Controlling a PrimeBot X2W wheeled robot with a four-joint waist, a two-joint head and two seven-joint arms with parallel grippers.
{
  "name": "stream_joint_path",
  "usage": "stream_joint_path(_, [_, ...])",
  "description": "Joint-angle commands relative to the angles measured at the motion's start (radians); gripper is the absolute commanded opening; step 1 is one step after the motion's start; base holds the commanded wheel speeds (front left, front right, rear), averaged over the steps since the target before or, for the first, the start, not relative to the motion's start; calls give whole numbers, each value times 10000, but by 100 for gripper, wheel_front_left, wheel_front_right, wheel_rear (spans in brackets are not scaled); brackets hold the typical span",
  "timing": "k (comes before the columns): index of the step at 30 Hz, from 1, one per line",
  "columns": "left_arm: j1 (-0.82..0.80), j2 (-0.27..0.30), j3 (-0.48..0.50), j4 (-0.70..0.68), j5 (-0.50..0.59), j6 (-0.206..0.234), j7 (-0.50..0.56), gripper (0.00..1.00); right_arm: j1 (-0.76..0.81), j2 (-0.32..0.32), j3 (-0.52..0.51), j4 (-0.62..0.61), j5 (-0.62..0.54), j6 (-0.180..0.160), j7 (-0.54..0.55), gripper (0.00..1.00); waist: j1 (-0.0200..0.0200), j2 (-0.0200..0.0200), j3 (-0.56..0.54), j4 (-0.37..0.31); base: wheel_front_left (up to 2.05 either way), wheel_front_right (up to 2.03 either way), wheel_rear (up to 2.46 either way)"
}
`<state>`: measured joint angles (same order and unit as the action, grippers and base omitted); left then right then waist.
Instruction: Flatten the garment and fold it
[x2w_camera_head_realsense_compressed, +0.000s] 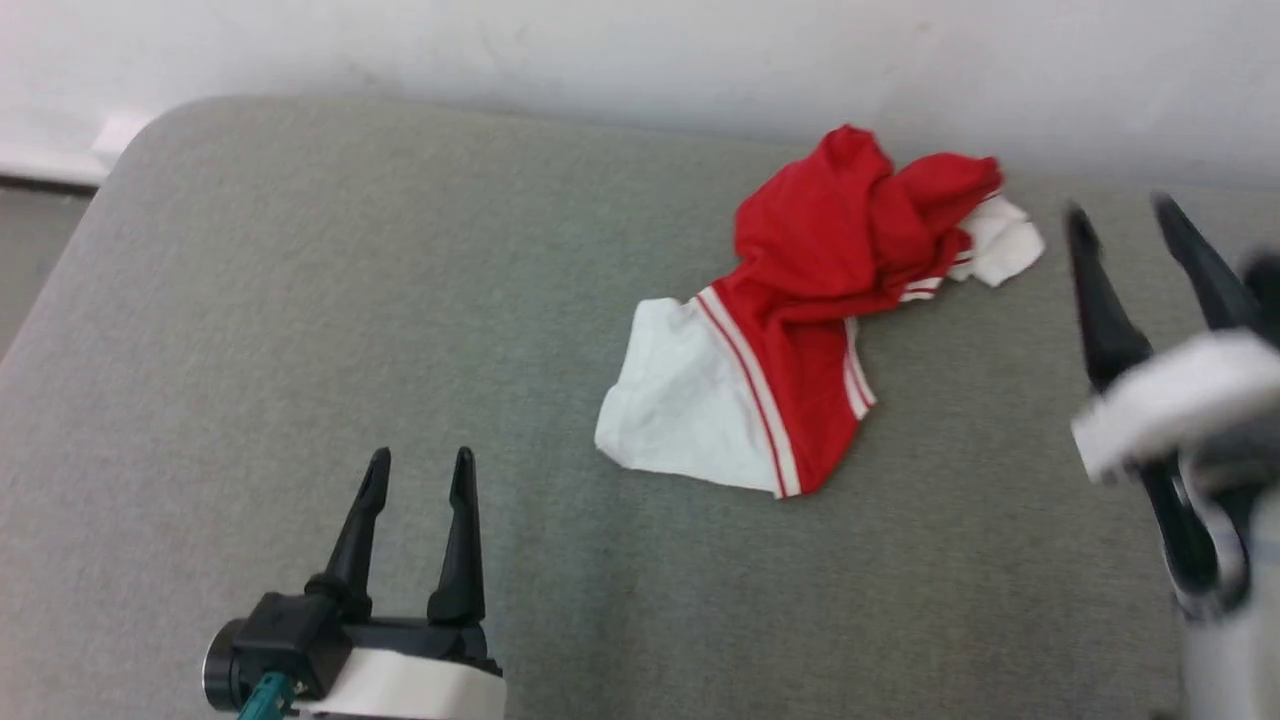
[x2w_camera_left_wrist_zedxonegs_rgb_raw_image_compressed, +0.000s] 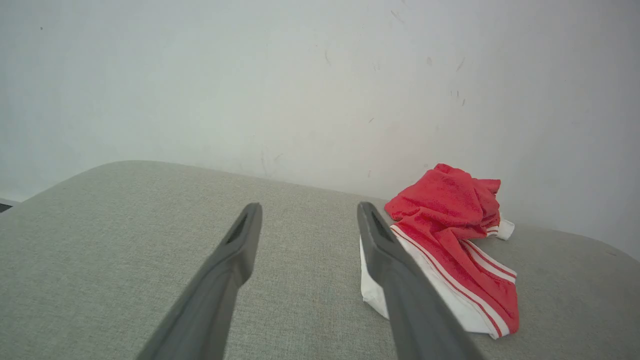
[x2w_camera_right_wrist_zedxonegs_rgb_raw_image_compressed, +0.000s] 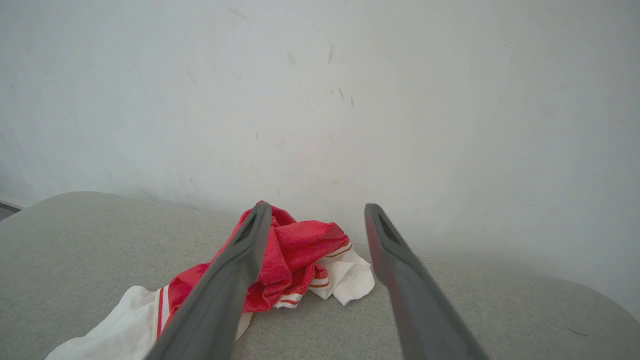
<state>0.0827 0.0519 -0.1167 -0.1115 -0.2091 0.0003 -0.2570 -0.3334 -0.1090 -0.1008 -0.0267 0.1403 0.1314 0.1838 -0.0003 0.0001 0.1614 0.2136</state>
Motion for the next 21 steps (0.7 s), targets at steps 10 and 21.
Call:
stream_joint_path(10, [734, -16, 204, -229, 259, -151, -47, 100, 5394, 583, -1696, -2675, 808, -7, -1339, 100, 3, -1, -1137, -1335, 0, 0, 0])
stream_joint_path(21, [778, 157, 191, -107, 617, -356, -40, 100, 6155, 586, -1117, -2026, 813, -7, -3037, 100, 3, -1, -1146, -1963, 0, 0, 0])
